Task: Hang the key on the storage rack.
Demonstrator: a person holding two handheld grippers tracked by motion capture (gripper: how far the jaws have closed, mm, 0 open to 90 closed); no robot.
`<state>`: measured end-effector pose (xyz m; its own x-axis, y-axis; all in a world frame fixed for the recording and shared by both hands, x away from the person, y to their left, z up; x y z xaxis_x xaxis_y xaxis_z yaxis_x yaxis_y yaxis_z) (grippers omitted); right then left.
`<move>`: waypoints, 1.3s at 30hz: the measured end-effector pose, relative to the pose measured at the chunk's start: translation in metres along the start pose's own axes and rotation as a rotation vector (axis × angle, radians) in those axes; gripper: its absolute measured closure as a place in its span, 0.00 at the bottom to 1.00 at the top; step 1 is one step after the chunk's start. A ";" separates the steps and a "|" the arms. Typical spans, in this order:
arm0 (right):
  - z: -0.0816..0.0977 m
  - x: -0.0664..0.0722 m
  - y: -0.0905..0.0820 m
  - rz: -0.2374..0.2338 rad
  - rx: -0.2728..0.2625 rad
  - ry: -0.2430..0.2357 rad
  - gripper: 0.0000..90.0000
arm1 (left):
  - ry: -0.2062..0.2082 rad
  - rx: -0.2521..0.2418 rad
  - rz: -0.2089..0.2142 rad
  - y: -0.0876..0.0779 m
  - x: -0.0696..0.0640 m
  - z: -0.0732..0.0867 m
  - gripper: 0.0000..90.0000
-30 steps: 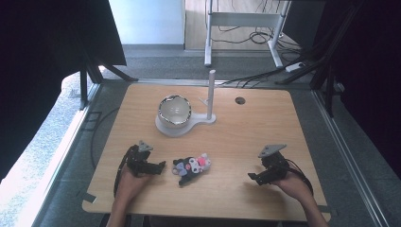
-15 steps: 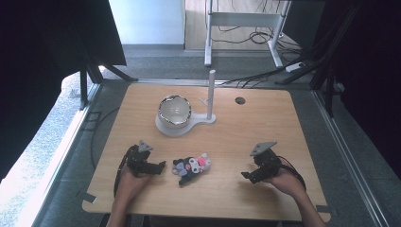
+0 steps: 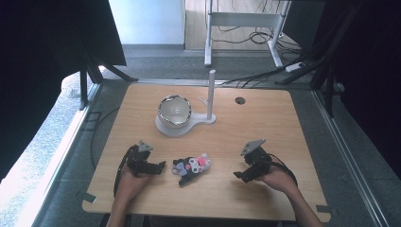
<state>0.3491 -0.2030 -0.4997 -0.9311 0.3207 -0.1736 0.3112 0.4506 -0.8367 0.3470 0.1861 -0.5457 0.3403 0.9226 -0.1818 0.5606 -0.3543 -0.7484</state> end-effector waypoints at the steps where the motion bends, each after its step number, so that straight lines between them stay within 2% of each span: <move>1: -0.002 0.000 0.001 -0.002 -0.001 -0.004 0.11 | 0.000 0.000 0.000 0.000 0.000 0.000 0.00; 26: -0.049 0.004 0.027 -0.073 -0.004 -0.113 0.11 | 0.000 0.000 0.000 0.000 0.000 0.000 0.00; 35: -0.065 0.002 0.037 -0.109 0.008 -0.145 0.12 | 0.000 0.000 0.000 0.000 0.000 0.000 0.00; 39: -0.076 0.001 0.043 -0.126 0.029 -0.180 0.12 | -0.004 -0.004 0.000 0.000 0.000 0.000 0.00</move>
<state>0.3757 -0.1199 -0.4967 -0.9820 0.1088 -0.1547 0.1875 0.4523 -0.8720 0.3470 0.1858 -0.5458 0.3374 0.9230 -0.1848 0.5632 -0.3553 -0.7460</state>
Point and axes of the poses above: each handheld gripper's, and its own axes: y roughly forward along the jaws, z roughly out of its underside, x roughly to its left, the point moved 3 cm from there along y, roughly forward along the jaws, and after that the axes turned 13 degrees about -y, right-handed, at the moved point
